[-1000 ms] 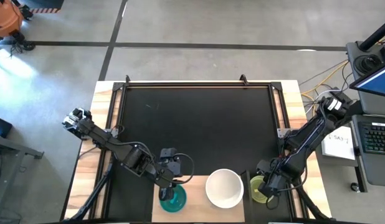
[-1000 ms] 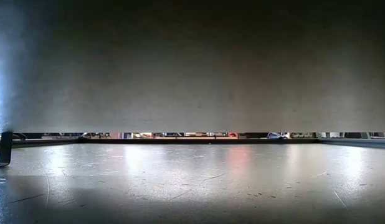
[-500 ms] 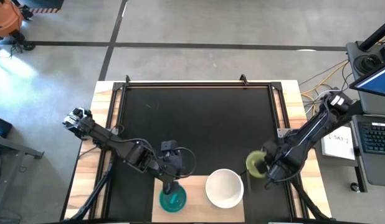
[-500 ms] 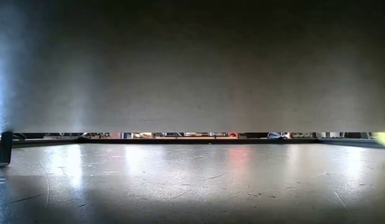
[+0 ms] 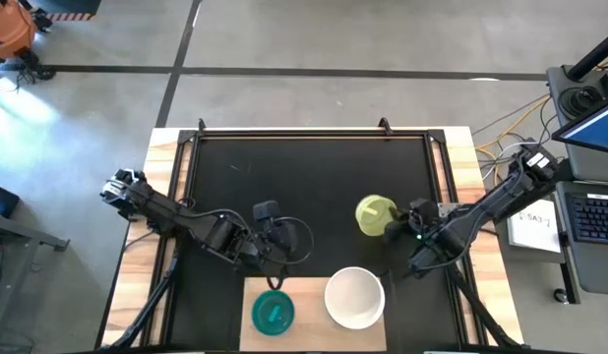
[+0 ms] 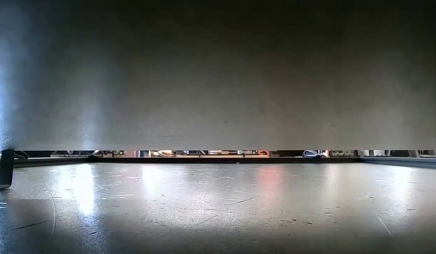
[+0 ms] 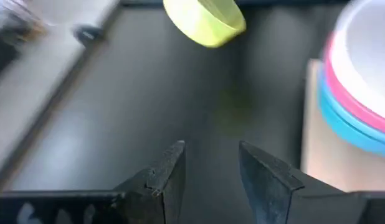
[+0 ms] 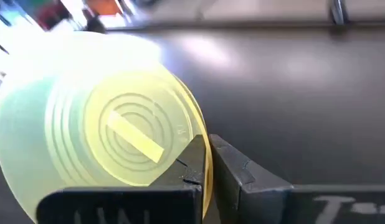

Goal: Place and stack bowls onto a shelf
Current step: Stack the yellow bowl on top of the light blue bowl on the shelf

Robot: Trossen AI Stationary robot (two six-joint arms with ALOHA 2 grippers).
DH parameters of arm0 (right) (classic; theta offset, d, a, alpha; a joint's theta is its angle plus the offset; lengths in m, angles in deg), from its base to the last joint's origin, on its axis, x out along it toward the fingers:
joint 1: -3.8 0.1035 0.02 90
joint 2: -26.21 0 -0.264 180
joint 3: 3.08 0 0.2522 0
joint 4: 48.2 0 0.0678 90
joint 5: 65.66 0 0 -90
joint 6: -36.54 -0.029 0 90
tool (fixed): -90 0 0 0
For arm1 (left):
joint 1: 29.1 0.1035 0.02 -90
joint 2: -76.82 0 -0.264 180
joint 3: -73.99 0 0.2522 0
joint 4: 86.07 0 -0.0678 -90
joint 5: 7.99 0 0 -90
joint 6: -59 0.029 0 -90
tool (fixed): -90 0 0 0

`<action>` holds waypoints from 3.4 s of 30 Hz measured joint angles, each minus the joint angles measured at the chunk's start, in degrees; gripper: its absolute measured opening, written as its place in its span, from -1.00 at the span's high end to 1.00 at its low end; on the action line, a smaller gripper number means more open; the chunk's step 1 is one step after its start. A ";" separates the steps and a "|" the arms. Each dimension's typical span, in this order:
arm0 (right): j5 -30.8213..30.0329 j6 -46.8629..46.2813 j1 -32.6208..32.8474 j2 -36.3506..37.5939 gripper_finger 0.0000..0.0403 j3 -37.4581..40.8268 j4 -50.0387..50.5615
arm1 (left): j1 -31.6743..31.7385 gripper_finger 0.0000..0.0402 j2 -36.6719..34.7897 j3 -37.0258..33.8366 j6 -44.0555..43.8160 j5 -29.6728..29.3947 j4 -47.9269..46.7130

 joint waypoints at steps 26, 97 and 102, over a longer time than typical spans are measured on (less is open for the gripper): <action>-28.53 69.07 -19.14 -27.42 0.96 -33.98 -26.15 | 0.59 0.44 0.04 -0.02 21.21 -35.43 16.85; 41.19 77.90 -14.61 -27.38 0.09 -64.33 15.35 | -2.07 1.00 -0.90 -0.09 -13.70 31.25 -12.38; 41.67 78.65 -11.38 -23.79 0.14 -61.74 17.57 | -8.58 1.00 -0.78 -0.11 -21.25 31.18 -9.61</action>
